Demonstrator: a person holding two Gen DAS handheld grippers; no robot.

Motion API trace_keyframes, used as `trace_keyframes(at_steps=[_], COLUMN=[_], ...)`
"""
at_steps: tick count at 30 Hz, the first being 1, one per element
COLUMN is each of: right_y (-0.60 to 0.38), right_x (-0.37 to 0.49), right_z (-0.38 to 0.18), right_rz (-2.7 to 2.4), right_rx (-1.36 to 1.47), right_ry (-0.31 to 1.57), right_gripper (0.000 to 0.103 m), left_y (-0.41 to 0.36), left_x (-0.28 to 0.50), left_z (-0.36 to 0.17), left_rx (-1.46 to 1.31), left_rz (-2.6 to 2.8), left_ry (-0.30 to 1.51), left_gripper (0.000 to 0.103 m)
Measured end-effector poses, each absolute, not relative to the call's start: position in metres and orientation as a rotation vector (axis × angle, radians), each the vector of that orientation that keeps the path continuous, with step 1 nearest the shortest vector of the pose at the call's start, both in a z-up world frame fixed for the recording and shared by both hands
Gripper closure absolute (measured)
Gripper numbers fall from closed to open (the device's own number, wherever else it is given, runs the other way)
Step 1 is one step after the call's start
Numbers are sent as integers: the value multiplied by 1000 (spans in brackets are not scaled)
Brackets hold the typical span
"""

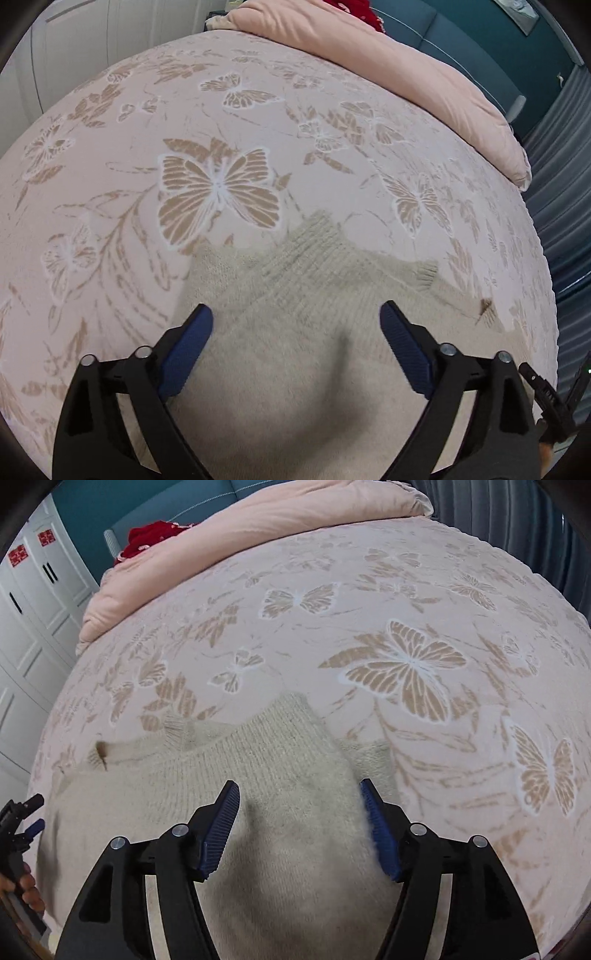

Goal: Fold small clothes

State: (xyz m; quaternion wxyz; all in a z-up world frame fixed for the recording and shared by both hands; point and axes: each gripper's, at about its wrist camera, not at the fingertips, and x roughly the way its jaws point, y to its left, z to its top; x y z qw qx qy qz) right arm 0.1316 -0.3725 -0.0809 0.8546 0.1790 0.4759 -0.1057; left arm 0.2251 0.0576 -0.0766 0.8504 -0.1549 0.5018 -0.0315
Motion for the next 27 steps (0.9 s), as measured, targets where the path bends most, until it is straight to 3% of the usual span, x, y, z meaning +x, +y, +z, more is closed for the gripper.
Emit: trace_keyframes(at_steps=[1, 2, 3, 6, 8, 12, 14, 16, 17, 18, 20, 27], right_y=[-368, -363, -358, -367, -392, -424, -416, -405, -396, -387, -361, -208], right_x=[133, 132, 132, 122, 120, 139, 132, 119, 109, 98, 76, 21], right_z=[-81, -79, -74, -48, -45, -104, -88, -66, -54, -44, -30, -62], right_rz=[-208, -184, -164, -147, -195, -225, -240, -271, -279, -272, -185, 158], right_rx=[378, 373, 353, 355, 403, 467, 432, 402, 371, 346, 338, 224], right_ry=[997, 989, 977, 872, 835, 1050, 1002, 953, 921, 892, 867, 1005], right_gripper=[62, 73, 94, 95, 95, 96, 91, 74, 73, 73, 73, 78], left_y=[56, 55, 56, 68, 80, 86, 79, 77, 79, 81, 87, 53], left_x=[232, 235, 236, 233, 239, 252, 248, 237, 226, 215, 183, 78], left_z=[-82, -86, -85, -71, -71, -99, -91, -78, -70, -61, -46, -54], left_rx=[-302, -274, -263, -265, -265, -268, -217, -230, -248, -267, -312, -257], left_rz=[-69, -70, -80, -89, -49, -39, -53, -92, -111, -123, -128, -198], left_ry=[1093, 1123, 1119, 1053, 1043, 1112, 1096, 1079, 1061, 1040, 990, 1020], left_gripper=[54, 82, 95, 96, 96, 96, 91, 89, 84, 67, 44, 40])
